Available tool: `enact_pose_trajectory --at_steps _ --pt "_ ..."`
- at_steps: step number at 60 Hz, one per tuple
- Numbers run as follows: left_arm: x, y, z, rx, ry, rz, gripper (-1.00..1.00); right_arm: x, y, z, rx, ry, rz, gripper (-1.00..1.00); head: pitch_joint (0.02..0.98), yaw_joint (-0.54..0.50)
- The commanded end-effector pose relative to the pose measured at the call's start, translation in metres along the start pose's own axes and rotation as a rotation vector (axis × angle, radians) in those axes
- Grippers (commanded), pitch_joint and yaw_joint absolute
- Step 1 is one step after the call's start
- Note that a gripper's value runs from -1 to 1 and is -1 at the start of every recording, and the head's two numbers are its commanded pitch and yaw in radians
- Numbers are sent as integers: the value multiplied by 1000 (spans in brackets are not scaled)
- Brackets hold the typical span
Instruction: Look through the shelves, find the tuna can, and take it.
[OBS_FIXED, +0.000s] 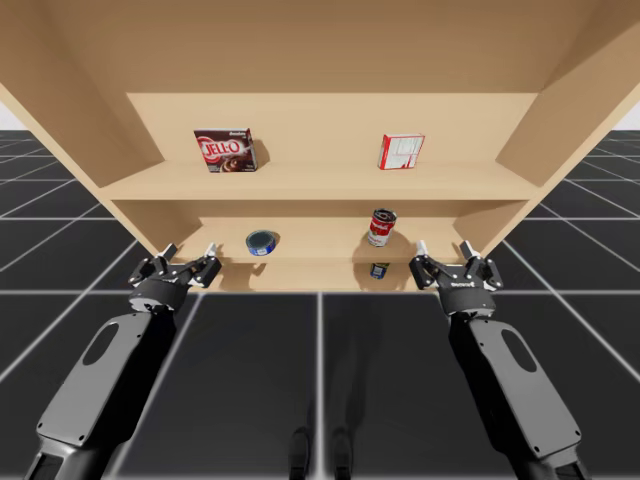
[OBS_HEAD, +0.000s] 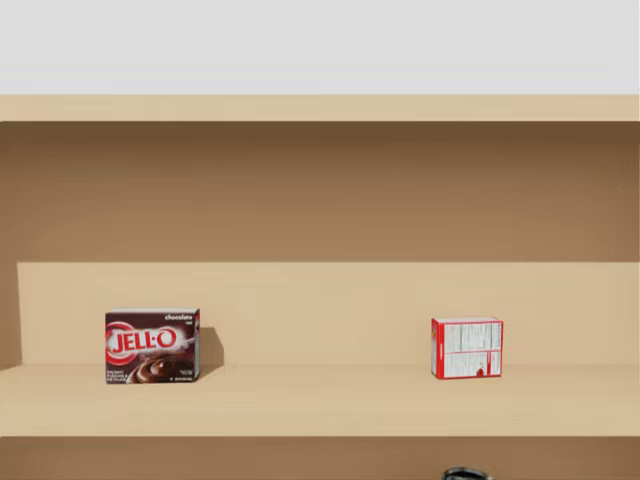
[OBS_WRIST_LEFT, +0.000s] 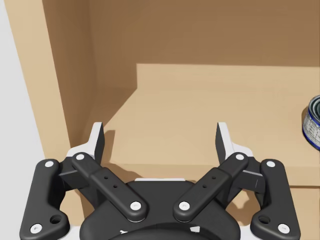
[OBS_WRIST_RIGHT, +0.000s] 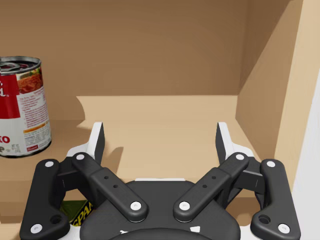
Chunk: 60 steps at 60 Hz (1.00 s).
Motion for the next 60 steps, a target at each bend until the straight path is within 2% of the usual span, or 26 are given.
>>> enact_pose_trajectory --at_steps 1,4,5,8,11,27,41,53,60 --pt "-3 -1 0 -2 6 3 -1000 0 1 1 -37 -11 -22 -1000 82 -1" --pt "-3 -1 0 -1 5 2 -1000 0 0 1 -7 -9 -17 -1000 89 -3" --pt "-3 -1 0 0 4 1 -1000 0 0 1 4 -5 -28 -1000 100 -5" --pt "-3 -1 0 4 3 -5 -1000 -1 0 -1 5 10 -24 -1000 121 -6" --pt "-3 -1 0 10 1 -13 -1000 -1 0 -1 21 26 -39 -1000 142 -5" --pt "-3 1 0 20 4 -7 -1000 -2 -2 -4 14 40 -41 -1000 346 26" --pt "-3 1 0 14 7 0 -1000 -2 -2 -4 11 41 -37 -1000 517 158" --pt "-4 -1 -1 3 8 0 -1000 -3 -2 -4 10 48 -43 -1000 578 226" --pt "-2 -10 1 -15 4 9 -1000 -3 -3 -4 5 52 -46 -1000 588 233"
